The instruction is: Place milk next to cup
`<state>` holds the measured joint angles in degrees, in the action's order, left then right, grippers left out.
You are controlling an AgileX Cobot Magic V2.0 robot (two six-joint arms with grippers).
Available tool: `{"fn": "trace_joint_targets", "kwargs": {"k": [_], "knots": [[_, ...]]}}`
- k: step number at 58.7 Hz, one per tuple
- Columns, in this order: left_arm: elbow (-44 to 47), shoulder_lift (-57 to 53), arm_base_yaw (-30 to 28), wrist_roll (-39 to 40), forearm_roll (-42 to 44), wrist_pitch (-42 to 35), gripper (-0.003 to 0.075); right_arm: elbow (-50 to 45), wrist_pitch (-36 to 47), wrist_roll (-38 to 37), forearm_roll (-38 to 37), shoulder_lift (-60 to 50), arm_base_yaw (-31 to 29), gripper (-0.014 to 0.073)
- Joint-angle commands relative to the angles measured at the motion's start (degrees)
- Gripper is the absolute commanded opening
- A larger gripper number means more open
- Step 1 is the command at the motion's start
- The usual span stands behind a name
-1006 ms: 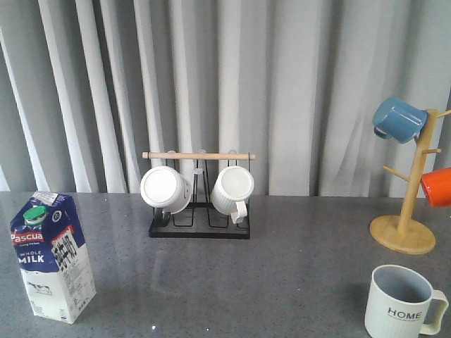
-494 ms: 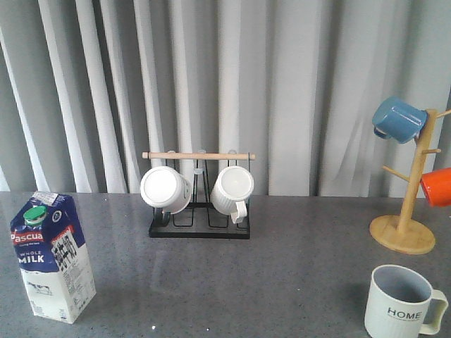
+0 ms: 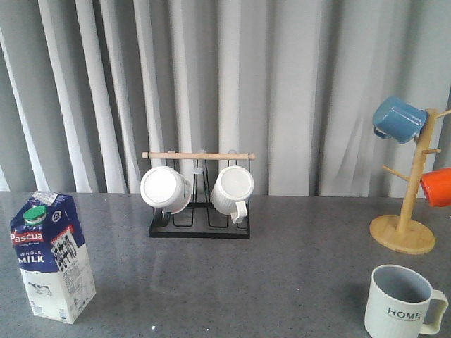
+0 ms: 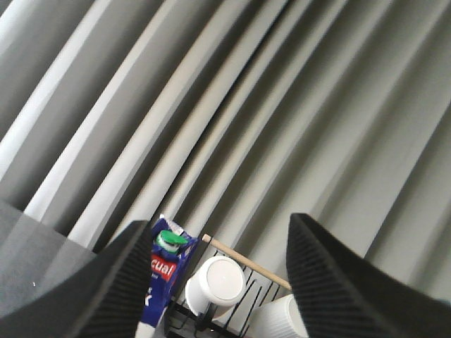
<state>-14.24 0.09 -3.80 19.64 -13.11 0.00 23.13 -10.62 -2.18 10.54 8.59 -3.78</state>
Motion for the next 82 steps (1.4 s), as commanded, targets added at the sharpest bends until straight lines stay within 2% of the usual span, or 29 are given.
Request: {"fn": "trace_joint_targets", "kwargs": {"k": [1, 7, 16, 21, 27, 32, 40, 52, 64, 82], "knots": [[-10.13, 5.01, -0.02, 0.46, 9.32, 7.81, 0.0419, 10.77, -2.64, 3.09, -5.05, 8.57, -0.45, 0.0505], [-19.12, 11.45, -0.02, -2.52, 13.11, 18.5, 0.0419, 20.09, -8.55, 3.16, -9.77, 17.05, -0.45, 0.0505], [-29.0, 23.77, -0.02, -12.03, 10.44, 30.85, 0.0419, 26.35, -10.99, 2.79, -18.0, 25.41, -0.45, 0.0505], [-31.93, 29.42, -0.02, -14.79, 9.24, 32.47, 0.0419, 26.44, -13.47, 1.03, -19.65, 29.73, -0.45, 0.0505], [-32.85, 32.92, -0.02, -14.8, 9.18, 32.21, 0.0419, 26.44, -20.65, -2.16, -19.64, 34.8, -0.45, 0.0505], [-32.85, 33.94, -0.02, -14.8, 9.18, 32.15, 0.0419, 25.47, -22.71, -4.35, -20.63, 38.33, -0.45, 0.0502], [-32.85, 33.89, -0.02, -14.8, 9.24, 32.05, 0.0419, 21.05, -20.33, -7.2, -21.67, 42.81, -0.45, 0.0489], [-32.85, 33.89, -0.02, -14.85, 9.24, 32.11, 0.0419, 13.85, -9.79, -8.89, -21.76, 47.71, -0.5, 0.0487], [-32.85, 33.89, -0.02, -14.85, 9.24, 32.23, 0.0419, 13.34, 0.05, -9.4, -25.72, 54.35, -0.5, 0.0487], [-32.85, 33.89, -0.02, -14.85, 9.28, 32.27, 0.0419, 13.46, 4.31, -12.06, -30.19, 61.54, -1.23, 0.0433]]}}
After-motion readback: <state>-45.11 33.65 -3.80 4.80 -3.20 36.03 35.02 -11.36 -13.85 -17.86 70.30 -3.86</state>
